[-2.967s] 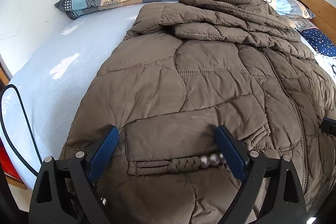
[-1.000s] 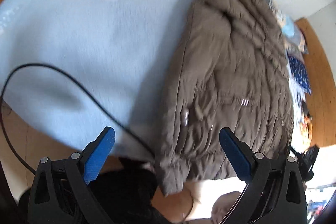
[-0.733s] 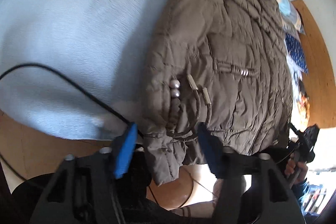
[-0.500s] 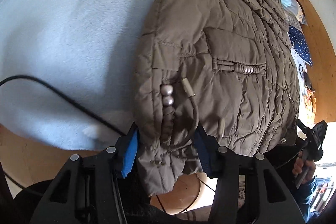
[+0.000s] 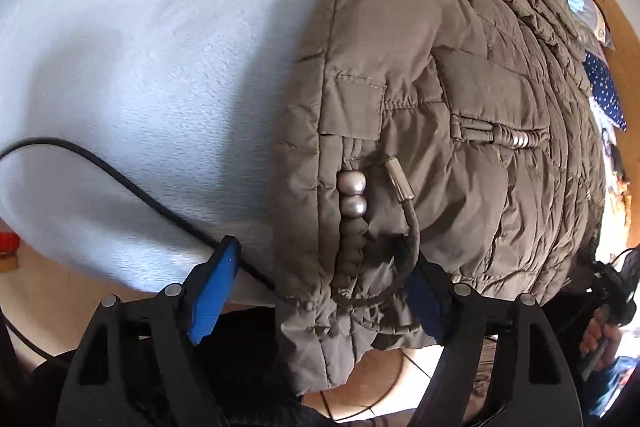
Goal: Fold large clothes
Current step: 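Lift the hem with both tools and fold it toward the hood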
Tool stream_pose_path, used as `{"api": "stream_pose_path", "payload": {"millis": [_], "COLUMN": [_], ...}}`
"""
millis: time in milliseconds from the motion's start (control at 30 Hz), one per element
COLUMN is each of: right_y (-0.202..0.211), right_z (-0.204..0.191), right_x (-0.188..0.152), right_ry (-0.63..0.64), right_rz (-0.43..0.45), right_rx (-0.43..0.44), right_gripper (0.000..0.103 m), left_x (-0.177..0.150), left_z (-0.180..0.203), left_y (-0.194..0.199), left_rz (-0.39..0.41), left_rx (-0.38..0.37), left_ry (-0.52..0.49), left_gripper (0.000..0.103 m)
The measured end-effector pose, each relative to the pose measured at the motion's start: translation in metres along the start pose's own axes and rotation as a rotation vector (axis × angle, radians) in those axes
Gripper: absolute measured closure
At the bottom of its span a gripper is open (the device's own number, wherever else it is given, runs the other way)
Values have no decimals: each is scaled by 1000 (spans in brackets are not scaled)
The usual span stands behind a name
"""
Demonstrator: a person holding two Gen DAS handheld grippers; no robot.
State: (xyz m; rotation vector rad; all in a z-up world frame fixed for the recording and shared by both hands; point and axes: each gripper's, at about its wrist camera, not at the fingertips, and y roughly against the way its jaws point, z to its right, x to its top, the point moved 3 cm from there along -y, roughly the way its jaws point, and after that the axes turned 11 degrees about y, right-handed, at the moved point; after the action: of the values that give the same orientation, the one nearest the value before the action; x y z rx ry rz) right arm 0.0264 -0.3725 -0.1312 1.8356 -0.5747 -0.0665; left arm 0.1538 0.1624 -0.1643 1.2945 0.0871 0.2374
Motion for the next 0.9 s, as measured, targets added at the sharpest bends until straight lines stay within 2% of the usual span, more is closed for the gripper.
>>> {"api": "stream_pose_path", "payload": {"millis": [67,100,133,233,367,533,600,700,900], "right_y": [-4,-6,-7,-7,5,25,37,51,58], "right_z": [4,4,3,-5,-13,-25,-33,-45,-56], "right_x": [0,0,1,2,3,9,16,23,32], "right_ry": [-14,-13,-2,33,68,106,138,197,216], "right_rz": [-16,-20,-25,-23,16,87,147,205,248], "right_rx": [-9,-9,-14,-25,2,118,192,233,284], "right_gripper": [73,73,73,82,86,87,87,87,87], "left_x": [-2,-3,-5,-12,-17,-23,-20,-19,-9], "left_z": [9,14,18,23,24,37,41,43,62], "left_y": [0,1,3,17,39,57,65,83,108], "left_rz": [-5,-5,14,78,151,247,280,330,414], "left_rx": [-19,-23,1,13,-65,-99,-115,-134,-167], "left_ry": [-54,-73,-100,-131,-133,-189,-212,-236,-263], "left_gripper": [42,54,63,83,85,85,85,85,85]}}
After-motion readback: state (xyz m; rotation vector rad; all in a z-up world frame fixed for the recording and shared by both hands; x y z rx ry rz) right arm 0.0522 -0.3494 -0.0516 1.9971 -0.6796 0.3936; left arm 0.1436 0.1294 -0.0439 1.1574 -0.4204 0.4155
